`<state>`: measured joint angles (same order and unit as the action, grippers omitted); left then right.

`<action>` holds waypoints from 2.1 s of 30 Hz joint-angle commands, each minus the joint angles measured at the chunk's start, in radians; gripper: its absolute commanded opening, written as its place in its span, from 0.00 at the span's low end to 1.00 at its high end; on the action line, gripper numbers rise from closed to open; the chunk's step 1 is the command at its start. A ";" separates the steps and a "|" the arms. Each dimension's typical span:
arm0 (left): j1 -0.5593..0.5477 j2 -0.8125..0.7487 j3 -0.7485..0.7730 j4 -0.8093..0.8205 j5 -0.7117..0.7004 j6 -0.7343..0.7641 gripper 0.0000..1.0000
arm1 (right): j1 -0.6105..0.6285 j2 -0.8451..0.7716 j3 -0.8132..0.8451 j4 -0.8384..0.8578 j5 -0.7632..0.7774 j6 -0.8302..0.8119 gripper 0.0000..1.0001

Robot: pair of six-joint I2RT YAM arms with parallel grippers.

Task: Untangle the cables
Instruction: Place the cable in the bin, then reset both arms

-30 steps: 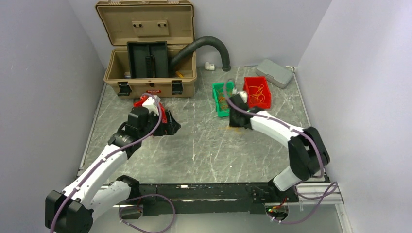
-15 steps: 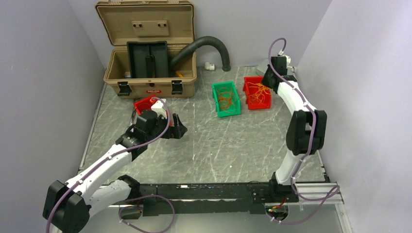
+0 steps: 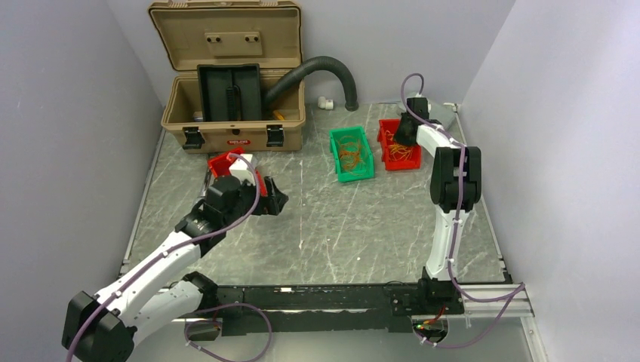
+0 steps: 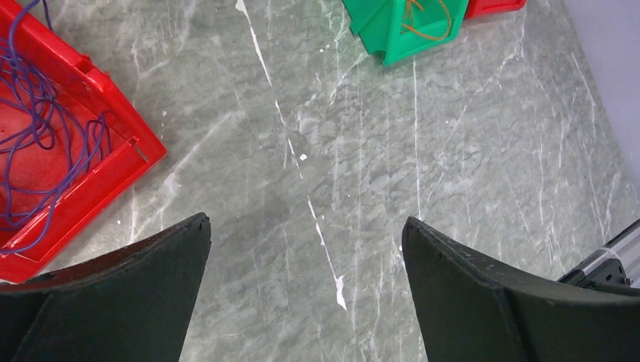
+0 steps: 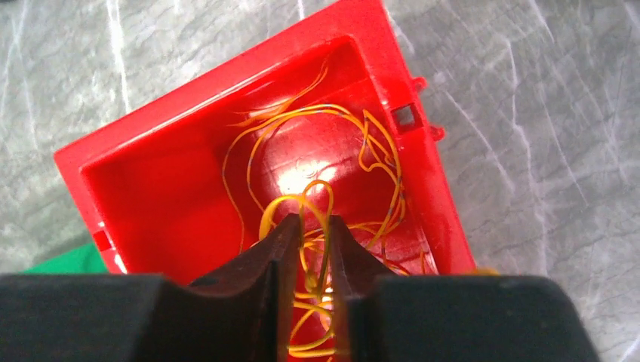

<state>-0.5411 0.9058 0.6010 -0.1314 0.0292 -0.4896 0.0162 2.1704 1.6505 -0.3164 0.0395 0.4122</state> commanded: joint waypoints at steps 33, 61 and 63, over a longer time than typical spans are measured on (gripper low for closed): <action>0.005 -0.128 -0.356 0.689 -0.796 0.602 0.99 | 0.013 -1.245 -1.216 0.774 -0.084 -0.246 1.00; 0.533 0.251 -0.377 0.989 -0.165 0.513 0.78 | 0.019 -0.692 -1.414 1.454 0.217 -0.390 1.00; 0.534 0.296 -0.326 0.945 -0.156 0.540 0.64 | 0.020 -0.685 -1.414 1.468 0.215 -0.393 1.00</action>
<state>-0.0124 1.1625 0.2283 0.7647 -0.1215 -0.0002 0.0360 1.4796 0.2195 1.0863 0.2462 0.0284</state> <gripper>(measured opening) 0.732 0.994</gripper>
